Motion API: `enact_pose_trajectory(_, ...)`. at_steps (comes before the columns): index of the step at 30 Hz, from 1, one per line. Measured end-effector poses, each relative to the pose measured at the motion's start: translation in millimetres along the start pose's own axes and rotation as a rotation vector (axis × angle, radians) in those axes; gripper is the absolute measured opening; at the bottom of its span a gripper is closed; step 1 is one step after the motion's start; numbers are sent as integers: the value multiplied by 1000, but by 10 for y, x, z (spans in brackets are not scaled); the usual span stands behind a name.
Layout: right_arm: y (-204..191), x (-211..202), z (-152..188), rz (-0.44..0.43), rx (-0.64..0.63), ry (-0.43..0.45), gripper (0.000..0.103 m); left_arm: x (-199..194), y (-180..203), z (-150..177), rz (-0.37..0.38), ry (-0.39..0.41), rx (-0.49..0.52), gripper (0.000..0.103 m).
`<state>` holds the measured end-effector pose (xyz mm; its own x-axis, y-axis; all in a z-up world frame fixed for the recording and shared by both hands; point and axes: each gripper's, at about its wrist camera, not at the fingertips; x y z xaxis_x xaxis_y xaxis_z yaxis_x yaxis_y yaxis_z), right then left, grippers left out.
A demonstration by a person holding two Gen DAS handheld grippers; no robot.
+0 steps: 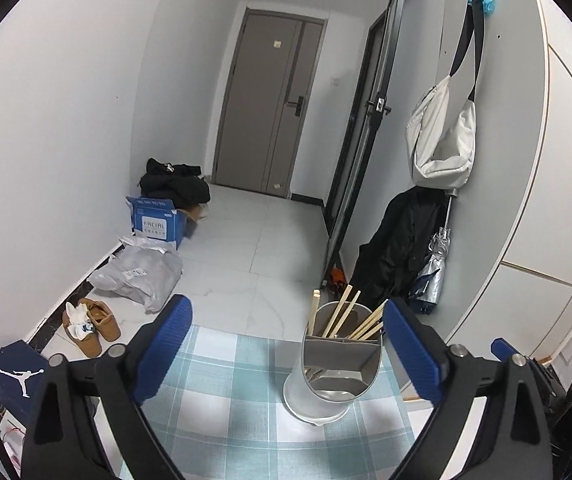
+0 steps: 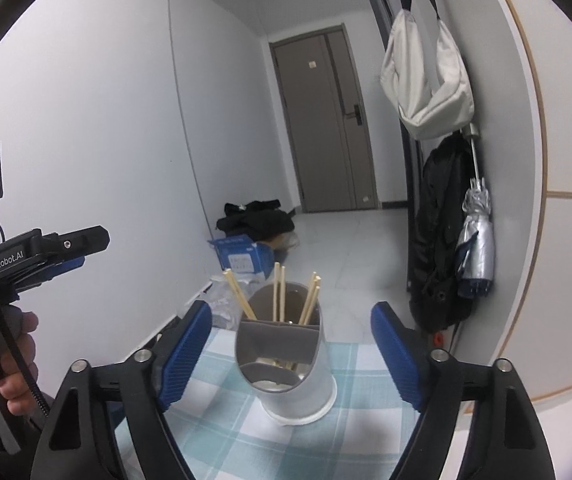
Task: Organize utensils
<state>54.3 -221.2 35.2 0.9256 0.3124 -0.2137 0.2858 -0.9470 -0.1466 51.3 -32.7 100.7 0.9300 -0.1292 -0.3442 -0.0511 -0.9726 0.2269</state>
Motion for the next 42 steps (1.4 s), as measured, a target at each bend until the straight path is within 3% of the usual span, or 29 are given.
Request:
enact_pose_trajectory(15,-126,-235,337,9,-37,38,98,-211,-27,341,-15,104,82,102)
enact_pose_trajectory(20,-117,-266,407,26,-25,36,103,-185,-102,433,-39,85,63,102)
enact_pose_trajectory(42,-128,-309,480,42,-6,35,103,-138,-106,492,-77,33,46,102)
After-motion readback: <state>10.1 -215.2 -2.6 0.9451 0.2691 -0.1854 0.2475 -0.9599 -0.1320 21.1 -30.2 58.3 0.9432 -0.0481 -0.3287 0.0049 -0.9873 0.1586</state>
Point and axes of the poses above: each gripper's, at about its wrist camera, not at the fingertips, and x roughly the way its jaws point, y to its right, z to its underside, and after that the axes turned 5 degrees about y, right-handed
